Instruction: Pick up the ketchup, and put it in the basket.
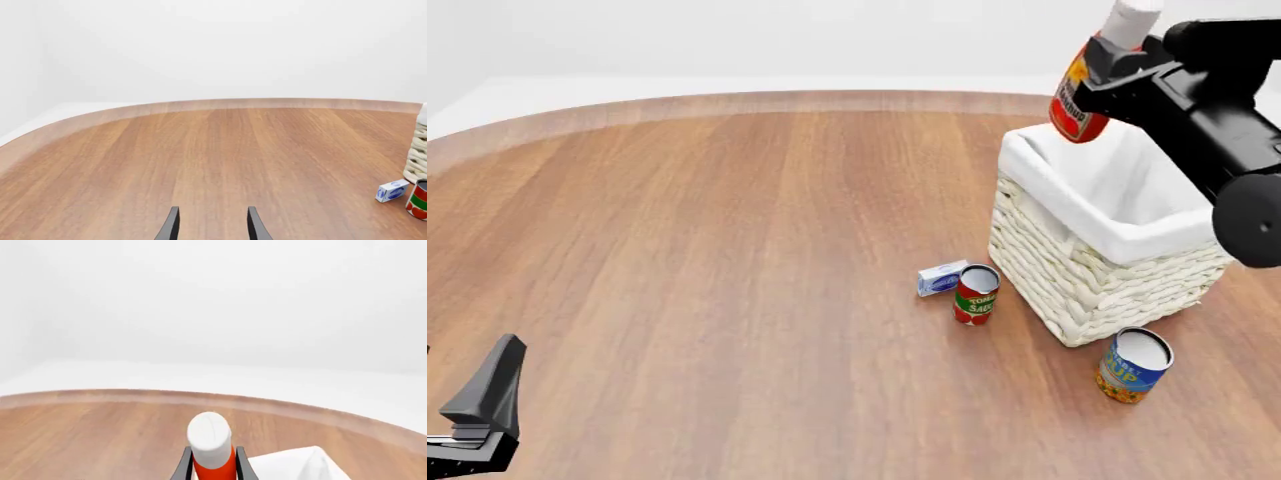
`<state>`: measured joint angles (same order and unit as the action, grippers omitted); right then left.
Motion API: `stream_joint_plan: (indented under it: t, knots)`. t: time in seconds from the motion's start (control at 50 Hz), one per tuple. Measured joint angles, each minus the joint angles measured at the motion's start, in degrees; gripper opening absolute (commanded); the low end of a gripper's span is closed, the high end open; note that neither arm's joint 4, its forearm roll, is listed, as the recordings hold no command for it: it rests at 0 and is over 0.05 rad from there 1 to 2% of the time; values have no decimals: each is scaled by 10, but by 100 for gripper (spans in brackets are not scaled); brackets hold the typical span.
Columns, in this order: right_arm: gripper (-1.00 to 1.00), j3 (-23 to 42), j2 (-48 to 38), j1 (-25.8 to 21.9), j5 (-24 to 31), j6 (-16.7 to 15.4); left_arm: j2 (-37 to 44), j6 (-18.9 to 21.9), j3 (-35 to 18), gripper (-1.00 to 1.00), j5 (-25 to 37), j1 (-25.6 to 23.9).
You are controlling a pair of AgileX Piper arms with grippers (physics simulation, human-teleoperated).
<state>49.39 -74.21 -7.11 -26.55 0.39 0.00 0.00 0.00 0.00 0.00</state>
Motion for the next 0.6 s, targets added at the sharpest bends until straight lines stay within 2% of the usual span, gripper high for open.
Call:
stream_joint_plan:
  t: [0.3,0.6]
  knots:
    - [-100,-29,-35,53,-36,5,0,0,0,100,0,0]
    - [-100,-27,-84,83,-51,3,0,0,0,100,0,0]
